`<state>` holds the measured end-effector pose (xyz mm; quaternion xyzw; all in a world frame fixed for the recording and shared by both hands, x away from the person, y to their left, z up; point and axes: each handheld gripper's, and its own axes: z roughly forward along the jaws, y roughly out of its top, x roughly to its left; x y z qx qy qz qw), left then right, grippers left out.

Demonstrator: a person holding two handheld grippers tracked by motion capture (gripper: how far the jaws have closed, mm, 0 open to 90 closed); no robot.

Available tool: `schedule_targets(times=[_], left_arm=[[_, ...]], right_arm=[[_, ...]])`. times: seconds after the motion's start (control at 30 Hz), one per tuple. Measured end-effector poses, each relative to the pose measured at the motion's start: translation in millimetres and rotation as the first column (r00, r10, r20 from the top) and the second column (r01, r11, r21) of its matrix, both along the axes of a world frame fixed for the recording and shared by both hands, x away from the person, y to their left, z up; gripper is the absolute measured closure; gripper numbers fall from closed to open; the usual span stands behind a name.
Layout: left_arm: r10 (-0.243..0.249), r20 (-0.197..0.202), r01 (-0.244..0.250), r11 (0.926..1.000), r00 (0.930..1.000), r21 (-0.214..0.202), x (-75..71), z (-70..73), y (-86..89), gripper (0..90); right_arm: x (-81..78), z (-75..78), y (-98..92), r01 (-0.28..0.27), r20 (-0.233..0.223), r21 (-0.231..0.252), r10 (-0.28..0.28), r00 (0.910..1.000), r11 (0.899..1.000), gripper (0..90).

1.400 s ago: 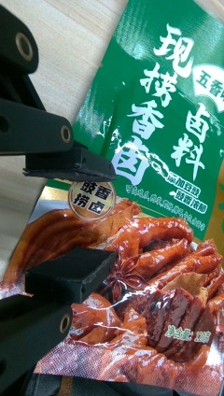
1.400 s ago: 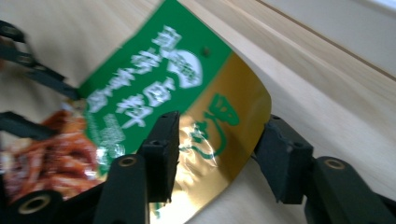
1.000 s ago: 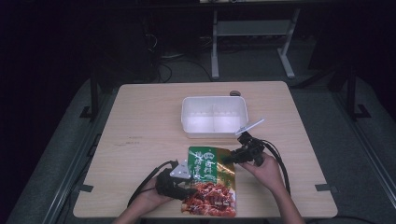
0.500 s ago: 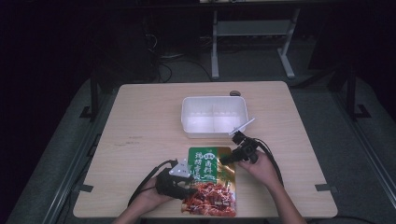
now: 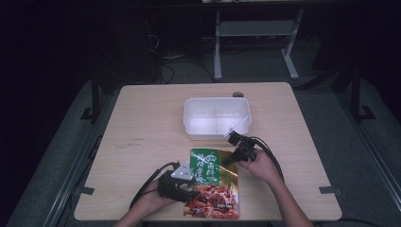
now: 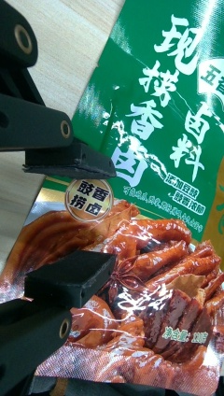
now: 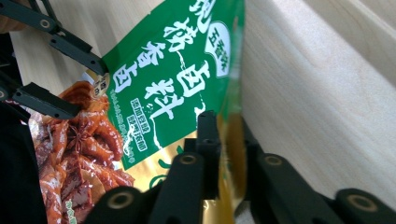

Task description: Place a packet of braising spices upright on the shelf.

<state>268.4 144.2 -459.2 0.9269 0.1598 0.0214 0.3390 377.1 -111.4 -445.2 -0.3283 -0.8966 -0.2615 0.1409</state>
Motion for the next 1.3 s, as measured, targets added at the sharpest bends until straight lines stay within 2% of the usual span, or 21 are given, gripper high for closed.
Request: schedule_targets(times=[0.1, 0.17, 0.33, 0.5, 0.73, 0.93, 1.3], left_arm=[[0.000, 0.009, 0.000, 1.0000, 1.0000, 0.006, -0.1, 1.0, 0.3, 49.3], [0.010, 0.032, -0.010, 0.9998, 0.9994, 0.015, -1.4, 3.2, 2.7, 48.3], [0.047, 0.063, -0.047, 0.9988, 0.9969, 0.011, -3.1, 8.4, 12.7, 43.6], [0.084, 0.063, -0.084, 0.9965, 0.9945, -0.003, -0.7, 12.1, 27.1, 40.4], [0.154, 0.079, -0.149, 0.9869, 0.9850, -0.061, 3.2, 20.0, 43.6, 36.8], [0.197, 0.086, -0.189, 0.9779, 0.9766, -0.089, 5.9, 24.1, 57.2, 35.3], [0.252, 0.100, -0.243, 0.9656, 0.9625, -0.092, 12.0, 25.8, 70.9, 32.3]], right_arm=[[0.9, 0.4, -1.3, 0.002, -0.007, 0.010, -0.002, 1.0000, 1.000, 89.2], [0.5, 1.7, -3.1, 0.003, -0.016, 0.021, -0.003, 0.9999, 1.000, 89.4], [-4.1, 9.4, -4.3, 0.005, 0.001, 0.040, -0.005, 1.0000, 0.999, 89.5], [-8.5, 20.2, -9.5, 0.010, 0.016, 0.070, -0.011, 0.9998, 0.998, 89.5], [-14.1, 35.6, -10.3, 0.005, 0.038, 0.084, -0.008, 0.9992, 0.996, 89.6], [-19.9, 50.8, -8.7, -0.014, 0.065, 0.100, 0.007, 0.9979, 0.995, 89.7], [-30.2, 80.0, -5.7, -0.044, 0.109, 0.124, 0.030, 0.9936, 0.991, 89.7]])
